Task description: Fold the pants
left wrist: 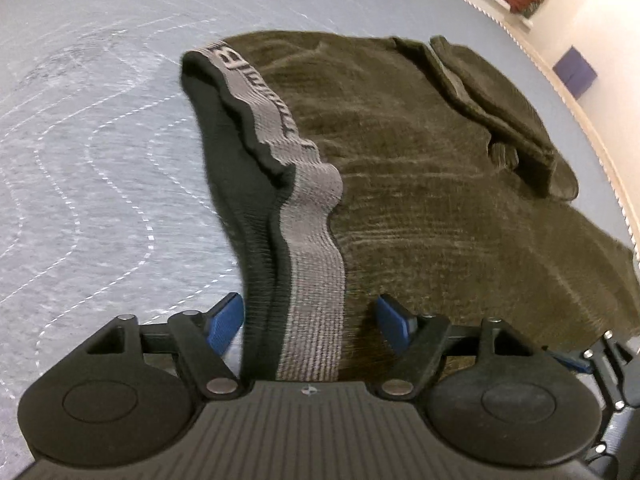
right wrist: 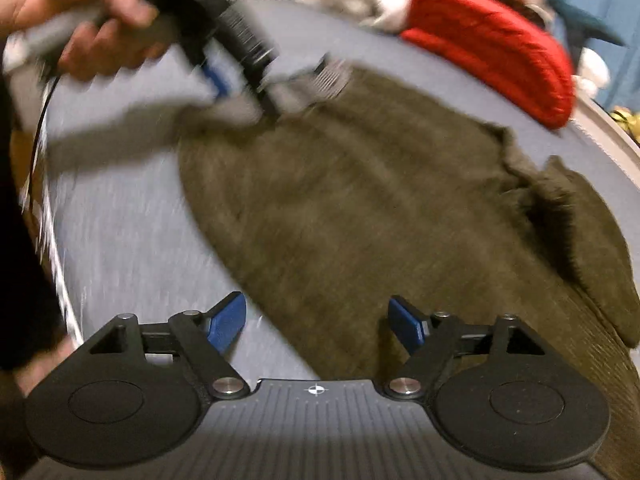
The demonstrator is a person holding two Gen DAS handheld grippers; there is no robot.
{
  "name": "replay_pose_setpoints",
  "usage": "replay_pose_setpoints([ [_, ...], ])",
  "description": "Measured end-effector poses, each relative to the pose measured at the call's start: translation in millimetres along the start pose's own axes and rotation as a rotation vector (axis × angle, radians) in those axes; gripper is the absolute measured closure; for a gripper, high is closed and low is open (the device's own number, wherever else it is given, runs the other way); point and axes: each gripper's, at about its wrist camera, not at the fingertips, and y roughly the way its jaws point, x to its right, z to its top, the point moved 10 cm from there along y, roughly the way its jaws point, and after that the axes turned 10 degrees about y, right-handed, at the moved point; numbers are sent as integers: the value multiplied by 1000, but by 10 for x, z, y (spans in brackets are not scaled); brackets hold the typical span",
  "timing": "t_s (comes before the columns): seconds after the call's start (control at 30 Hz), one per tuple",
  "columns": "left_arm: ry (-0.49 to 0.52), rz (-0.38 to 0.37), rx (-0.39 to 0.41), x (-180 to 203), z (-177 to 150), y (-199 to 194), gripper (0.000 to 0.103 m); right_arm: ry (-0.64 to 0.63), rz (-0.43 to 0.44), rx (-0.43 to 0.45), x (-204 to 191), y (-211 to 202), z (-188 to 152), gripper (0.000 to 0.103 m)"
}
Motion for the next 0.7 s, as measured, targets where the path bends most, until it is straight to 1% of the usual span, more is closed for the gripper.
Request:
replay_pose_setpoints([
  [0.07,33,25,2,53,15,42,24,5,5,0,-23,-27,11,23],
  [0.13,46,40,5,83,29,64,24,19,0,-2,1,-8,35,24],
  [0.2,47,50,9,83,41,72,25,10,10,-1,-4,-24,38,27],
  [0.27,49,70,25,67,56,50,42,6,37,-8,-50,-50,39,42],
  [0.3,50,72,28,68,67,42,47,5,50,-11,-58,-43,50,47],
  [0.33,53,70,33,63,68,28,57,-1,62,-13,-90,-58,28,62],
  [0.37,56,67,40,50,74,7,64,-12,75,-16,-109,-50,20,72],
  [0.47,54,55,65,41,95,-64,74,-55,74,-17,-146,-55,29,82],
  [0.6,30,39,126,8,113,-266,78,-45,90,-15,-134,-61,84,88],
  [0.7,14,14,149,-42,109,-417,79,-49,143,-5,-199,-121,158,90],
])
